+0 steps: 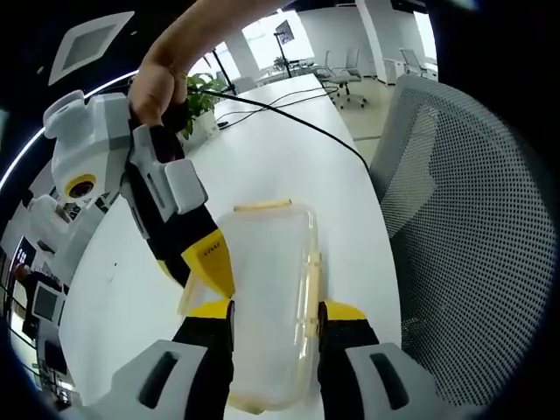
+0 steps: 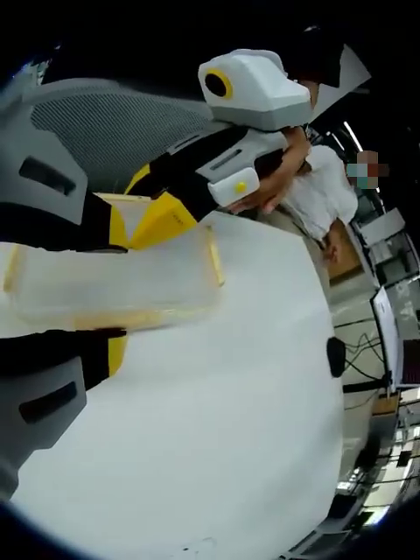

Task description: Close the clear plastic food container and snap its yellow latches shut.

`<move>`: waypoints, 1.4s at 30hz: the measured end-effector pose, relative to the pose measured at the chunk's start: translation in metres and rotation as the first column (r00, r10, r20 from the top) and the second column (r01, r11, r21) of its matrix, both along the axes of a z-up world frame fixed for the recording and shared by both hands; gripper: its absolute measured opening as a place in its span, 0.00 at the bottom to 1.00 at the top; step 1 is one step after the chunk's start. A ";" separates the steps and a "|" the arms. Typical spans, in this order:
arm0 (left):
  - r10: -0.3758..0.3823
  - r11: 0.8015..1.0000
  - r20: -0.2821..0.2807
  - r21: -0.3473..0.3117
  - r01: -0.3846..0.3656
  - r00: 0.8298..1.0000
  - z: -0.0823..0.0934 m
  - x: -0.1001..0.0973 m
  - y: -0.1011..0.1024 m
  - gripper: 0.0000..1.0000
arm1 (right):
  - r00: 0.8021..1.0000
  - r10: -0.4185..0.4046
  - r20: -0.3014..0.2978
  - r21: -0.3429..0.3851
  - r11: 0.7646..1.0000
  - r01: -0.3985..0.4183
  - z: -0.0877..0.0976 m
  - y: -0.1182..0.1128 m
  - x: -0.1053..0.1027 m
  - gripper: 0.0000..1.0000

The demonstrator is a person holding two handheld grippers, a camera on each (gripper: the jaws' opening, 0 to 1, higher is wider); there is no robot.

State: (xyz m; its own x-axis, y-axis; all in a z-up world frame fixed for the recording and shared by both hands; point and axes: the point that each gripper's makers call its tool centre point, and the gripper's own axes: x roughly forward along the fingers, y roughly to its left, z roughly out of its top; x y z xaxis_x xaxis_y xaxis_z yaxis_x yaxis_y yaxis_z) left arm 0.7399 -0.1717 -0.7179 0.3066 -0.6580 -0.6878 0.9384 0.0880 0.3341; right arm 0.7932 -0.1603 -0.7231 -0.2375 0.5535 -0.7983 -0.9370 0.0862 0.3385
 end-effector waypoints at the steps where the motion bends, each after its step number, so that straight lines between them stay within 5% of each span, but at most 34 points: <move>1: -0.001 1.000 0.000 0.001 0.001 1.000 0.000 0.000 0.000 0.31 | 1.000 0.001 0.006 0.005 1.000 -0.001 0.000 0.000 0.000 0.31; 27: 0.020 1.000 -0.001 0.008 -0.020 1.000 0.006 0.004 0.008 0.35 | 0.997 -0.022 0.080 0.000 1.000 0.022 0.009 -0.013 0.005 0.34; 42: 0.089 0.994 -0.090 -0.059 -0.095 0.992 0.018 0.010 0.018 0.41 | 0.984 -0.087 0.154 0.040 0.996 0.082 0.024 -0.036 0.003 0.37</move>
State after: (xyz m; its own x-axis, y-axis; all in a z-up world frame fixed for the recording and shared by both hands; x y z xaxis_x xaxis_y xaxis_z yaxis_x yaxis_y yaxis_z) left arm 0.7498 -0.1540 -0.7001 0.3085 -0.6726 -0.6726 0.9507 0.1938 0.2422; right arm 0.7957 -0.1967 -0.6995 -0.0631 0.5933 -0.8025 -0.9682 0.1586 0.1935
